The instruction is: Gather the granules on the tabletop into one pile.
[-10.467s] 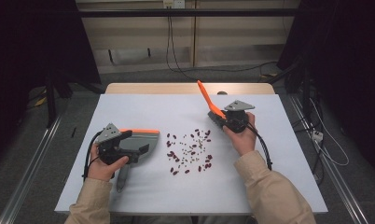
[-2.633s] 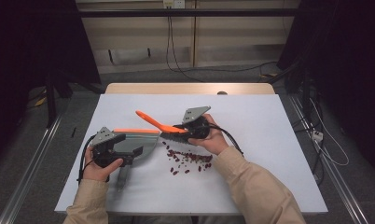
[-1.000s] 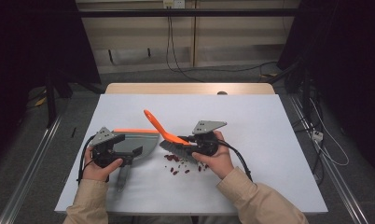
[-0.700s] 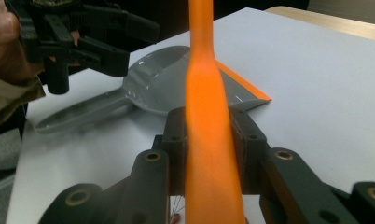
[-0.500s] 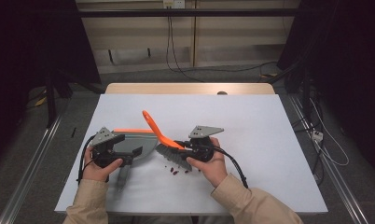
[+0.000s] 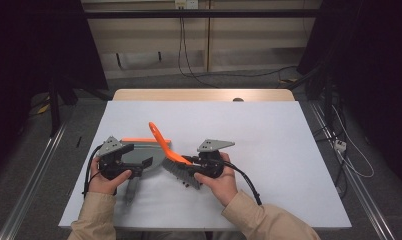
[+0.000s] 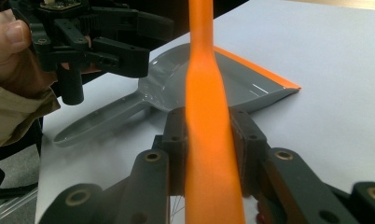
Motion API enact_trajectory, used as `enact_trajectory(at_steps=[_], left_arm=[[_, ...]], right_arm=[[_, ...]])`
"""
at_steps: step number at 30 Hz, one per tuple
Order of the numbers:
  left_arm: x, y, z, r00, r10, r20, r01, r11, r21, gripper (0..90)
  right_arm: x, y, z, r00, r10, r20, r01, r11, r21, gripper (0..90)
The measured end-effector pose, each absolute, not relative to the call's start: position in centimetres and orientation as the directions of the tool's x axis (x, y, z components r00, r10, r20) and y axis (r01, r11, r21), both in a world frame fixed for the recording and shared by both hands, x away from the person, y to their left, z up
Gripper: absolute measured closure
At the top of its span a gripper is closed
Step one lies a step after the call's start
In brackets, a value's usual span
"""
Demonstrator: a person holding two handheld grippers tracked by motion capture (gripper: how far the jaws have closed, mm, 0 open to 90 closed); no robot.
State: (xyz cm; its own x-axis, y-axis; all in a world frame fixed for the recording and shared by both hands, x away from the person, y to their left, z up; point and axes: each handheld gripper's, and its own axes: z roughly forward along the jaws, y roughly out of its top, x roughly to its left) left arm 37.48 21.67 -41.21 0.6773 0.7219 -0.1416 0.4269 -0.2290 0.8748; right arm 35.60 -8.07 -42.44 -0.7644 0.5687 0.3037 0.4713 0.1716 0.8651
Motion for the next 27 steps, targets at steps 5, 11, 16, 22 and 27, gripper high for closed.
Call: enact_trajectory(at_steps=[5, 11, 16, 22, 27], left_arm=[[37.5, 21.7, -41.2, 0.678, 0.722, -0.142, 0.427, -0.229, 0.875, 8.1], [37.5, 21.7, -41.2, 0.677, 0.722, -0.141, 0.426, -0.229, 0.875, 8.2], [37.5, 21.7, -41.2, 0.68, 0.72, -0.136, 0.423, -0.235, 0.875, 8.1], [37.5, 21.8, -41.2, 0.677, 0.723, -0.138, 0.424, -0.229, 0.876, 8.2], [37.4, 21.8, -41.1, 0.679, 0.721, -0.136, 0.422, -0.231, 0.877, 8.1]], right_arm=[[35.3, -7.2, -42.7, -0.769, 0.564, 0.301, 0.471, 0.182, 0.863, 71.1], [35.1, -6.6, -43.2, -0.766, 0.556, 0.324, 0.488, 0.173, 0.856, 71.1], [34.9, -6.0, -43.3, -0.751, 0.557, 0.355, 0.513, 0.154, 0.845, 71.1], [35.5, -6.2, -43.8, -0.708, 0.617, 0.345, 0.548, 0.171, 0.819, 71.1], [36.3, -7.4, -44.2, -0.655, 0.657, 0.374, 0.591, 0.137, 0.795, 70.9]])
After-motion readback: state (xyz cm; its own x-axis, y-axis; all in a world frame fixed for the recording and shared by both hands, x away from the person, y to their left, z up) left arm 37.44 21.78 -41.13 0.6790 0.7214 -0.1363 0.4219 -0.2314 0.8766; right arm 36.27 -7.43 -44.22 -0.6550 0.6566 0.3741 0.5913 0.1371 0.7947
